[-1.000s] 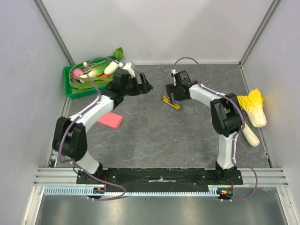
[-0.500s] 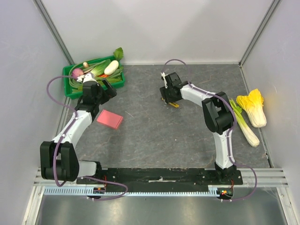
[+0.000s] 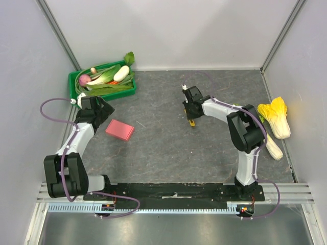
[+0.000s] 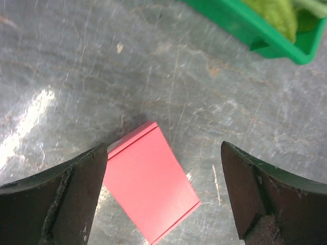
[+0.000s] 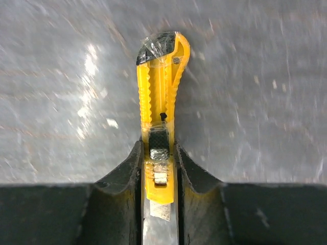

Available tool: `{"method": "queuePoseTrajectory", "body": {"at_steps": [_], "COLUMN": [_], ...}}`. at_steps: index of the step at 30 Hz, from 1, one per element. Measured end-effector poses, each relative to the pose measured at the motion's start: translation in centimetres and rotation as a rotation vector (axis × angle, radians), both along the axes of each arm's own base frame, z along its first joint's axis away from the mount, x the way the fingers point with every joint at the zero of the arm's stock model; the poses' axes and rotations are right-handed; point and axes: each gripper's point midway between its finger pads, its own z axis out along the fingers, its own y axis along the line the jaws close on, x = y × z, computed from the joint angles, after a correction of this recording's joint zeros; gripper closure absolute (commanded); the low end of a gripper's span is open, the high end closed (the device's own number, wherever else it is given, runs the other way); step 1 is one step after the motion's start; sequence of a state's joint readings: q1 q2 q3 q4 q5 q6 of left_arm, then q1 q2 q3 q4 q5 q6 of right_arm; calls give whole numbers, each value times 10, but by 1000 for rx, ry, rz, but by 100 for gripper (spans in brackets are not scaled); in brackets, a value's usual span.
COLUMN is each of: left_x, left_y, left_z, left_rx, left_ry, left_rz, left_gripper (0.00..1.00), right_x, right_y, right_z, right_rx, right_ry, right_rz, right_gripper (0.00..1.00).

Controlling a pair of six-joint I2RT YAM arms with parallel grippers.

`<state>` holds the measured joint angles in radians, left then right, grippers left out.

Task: Unpack the express box

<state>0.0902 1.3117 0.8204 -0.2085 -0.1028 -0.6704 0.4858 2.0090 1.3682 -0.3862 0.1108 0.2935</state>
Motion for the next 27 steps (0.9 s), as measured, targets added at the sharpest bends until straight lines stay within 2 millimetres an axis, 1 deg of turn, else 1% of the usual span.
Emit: {"method": "queuePoseTrajectory", "body": {"at_steps": [2,5,6,8,11,12,13,14,15,16,18,20,23,26,27], "left_x": [-8,-16,-17,-17,-17,-17,-17,-17,-17,-17,-17,-17,-16,-7,-4], "left_y": [0,-3,-4,-6,-11,-12,-15,-16,-19,-20,-22,-23,-23,-23,-24], "left_z": [-11,-21,-23,-24,-27,-30,-32,-34,-37,-39,-45,-51,-56,-57,-57], "left_rx": [-19,-55,-64,-84,-116,-126,-138,-145,-156,-160,-170,-176,-180,-183,-190], "left_ry": [33,64,68,69,71,74,76,79,85,90,104,122,139,142,142], "left_rz": [12,18,19,18,8,4,-7,-12,-22,-25,-32,-37,-37,-43,-52], "left_gripper": [5,6,6,6,6,6,6,6,6,6,6,6,9,14,16], "right_x": [-15,-50,-68,-94,-122,-128,-132,-135,-136,-136,-137,-133,-114,-82,-73], "right_y": [-12,-38,-50,-69,-88,-94,-98,-100,-103,-104,-106,-106,-98,-82,-77], "right_z": [0,-1,-2,-2,-3,-3,-2,-2,-1,1,7,22,57,95,104], "right_rx": [-20,-60,-74,-98,-113,-120,-126,-130,-139,-142,-139,-122,-70,-6,12], "right_ry": [15,57,78,109,140,145,152,157,157,155,140,102,12,-96,-126], "right_rz": [-36,-112,-151,-208,-282,-305,-325,-342,-352,-362,-379,-380,-363,-327,-318], "right_gripper": [84,83,83,78,61,48,38,30,16,9,2,2,2,4,6]}}
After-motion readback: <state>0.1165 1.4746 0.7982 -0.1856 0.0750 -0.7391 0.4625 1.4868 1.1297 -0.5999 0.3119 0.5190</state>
